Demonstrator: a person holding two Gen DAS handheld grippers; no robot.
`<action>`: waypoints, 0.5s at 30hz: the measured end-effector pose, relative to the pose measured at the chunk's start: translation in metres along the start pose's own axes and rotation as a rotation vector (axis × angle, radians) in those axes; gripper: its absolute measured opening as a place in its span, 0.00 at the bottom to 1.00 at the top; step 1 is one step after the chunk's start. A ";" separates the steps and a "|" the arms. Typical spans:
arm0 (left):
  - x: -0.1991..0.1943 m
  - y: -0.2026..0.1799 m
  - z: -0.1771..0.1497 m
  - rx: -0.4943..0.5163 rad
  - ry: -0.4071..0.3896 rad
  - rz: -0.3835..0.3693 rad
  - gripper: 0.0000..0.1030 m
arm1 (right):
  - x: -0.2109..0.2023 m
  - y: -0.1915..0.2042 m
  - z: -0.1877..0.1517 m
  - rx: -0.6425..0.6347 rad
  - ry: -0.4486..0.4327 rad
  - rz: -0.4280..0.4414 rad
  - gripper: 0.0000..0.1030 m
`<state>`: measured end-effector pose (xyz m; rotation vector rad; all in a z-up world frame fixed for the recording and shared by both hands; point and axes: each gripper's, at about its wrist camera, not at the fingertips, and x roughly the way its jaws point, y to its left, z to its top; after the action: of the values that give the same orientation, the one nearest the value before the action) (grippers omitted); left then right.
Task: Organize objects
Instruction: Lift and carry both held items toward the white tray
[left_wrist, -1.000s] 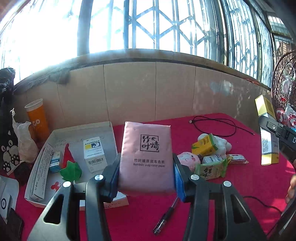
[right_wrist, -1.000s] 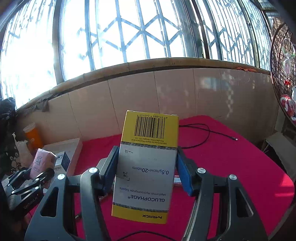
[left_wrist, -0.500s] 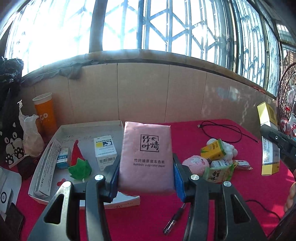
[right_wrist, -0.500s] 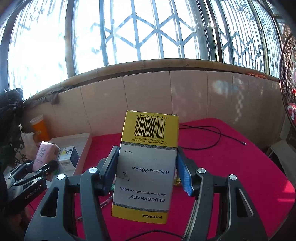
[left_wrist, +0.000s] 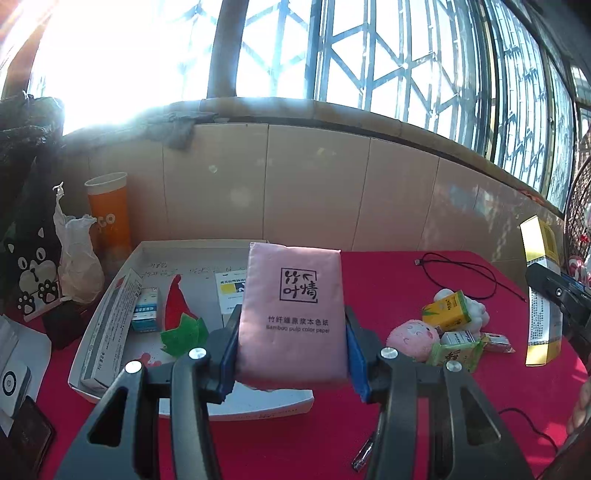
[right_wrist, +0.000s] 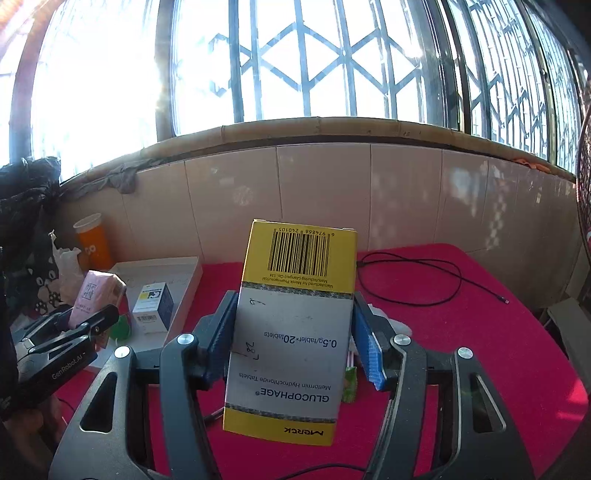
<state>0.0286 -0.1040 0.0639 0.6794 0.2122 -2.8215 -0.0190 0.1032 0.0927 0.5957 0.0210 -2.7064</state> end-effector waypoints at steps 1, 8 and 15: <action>0.000 0.004 0.001 -0.009 -0.002 0.004 0.48 | 0.001 0.003 0.001 -0.008 0.001 0.002 0.57; -0.001 0.030 0.008 -0.066 -0.012 0.032 0.48 | 0.008 0.029 0.005 -0.062 0.011 0.036 0.57; -0.001 0.065 0.016 -0.118 -0.016 0.067 0.48 | 0.019 0.061 0.007 -0.142 0.040 0.086 0.57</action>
<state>0.0395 -0.1695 0.0733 0.6253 0.3438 -2.7248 -0.0164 0.0389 0.0954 0.5937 0.1913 -2.5837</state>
